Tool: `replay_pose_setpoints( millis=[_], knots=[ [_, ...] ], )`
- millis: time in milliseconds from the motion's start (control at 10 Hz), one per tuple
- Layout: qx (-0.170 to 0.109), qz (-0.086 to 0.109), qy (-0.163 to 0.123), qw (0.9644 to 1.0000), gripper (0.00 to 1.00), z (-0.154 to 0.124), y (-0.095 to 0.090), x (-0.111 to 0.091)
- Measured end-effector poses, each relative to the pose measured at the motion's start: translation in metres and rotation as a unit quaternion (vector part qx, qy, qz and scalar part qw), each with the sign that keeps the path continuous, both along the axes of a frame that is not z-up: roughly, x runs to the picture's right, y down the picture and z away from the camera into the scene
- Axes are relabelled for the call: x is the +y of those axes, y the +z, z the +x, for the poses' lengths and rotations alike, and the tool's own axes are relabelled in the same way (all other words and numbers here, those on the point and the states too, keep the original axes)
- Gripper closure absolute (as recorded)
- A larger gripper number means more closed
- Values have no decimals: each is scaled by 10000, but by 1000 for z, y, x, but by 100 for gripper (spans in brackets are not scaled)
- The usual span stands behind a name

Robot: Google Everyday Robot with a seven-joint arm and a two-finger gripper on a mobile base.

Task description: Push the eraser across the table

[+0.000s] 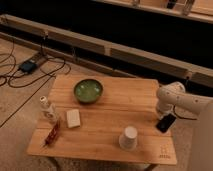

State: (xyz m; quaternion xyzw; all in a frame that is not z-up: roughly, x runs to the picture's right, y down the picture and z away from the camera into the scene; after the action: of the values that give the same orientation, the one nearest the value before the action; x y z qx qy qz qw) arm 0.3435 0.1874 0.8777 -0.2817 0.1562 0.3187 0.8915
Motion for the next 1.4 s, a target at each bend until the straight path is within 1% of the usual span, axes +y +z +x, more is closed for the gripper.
replay_pose_setpoints(
  millis=[100,200,300,400,600,700,800,1000,1200,1400],
  knots=[
    [-4,7,4,10000,100,0,-1,0],
    [-13,54,19,10000,100,4,-11,4],
    [41,123,-10,9999,100,9,-20,4],
    [79,183,-47,9998,100,7,-26,2],
    [260,289,-61,9992,100,-11,-42,-16],
    [314,313,-35,9990,100,-14,-47,-21],
    [410,361,-20,9985,100,-12,-57,-23],
    [440,421,-85,9981,100,-8,-69,-21],
    [442,494,-256,9975,100,-22,-78,-23],
    [498,560,-516,9959,100,-58,-84,-29]
  ],
)
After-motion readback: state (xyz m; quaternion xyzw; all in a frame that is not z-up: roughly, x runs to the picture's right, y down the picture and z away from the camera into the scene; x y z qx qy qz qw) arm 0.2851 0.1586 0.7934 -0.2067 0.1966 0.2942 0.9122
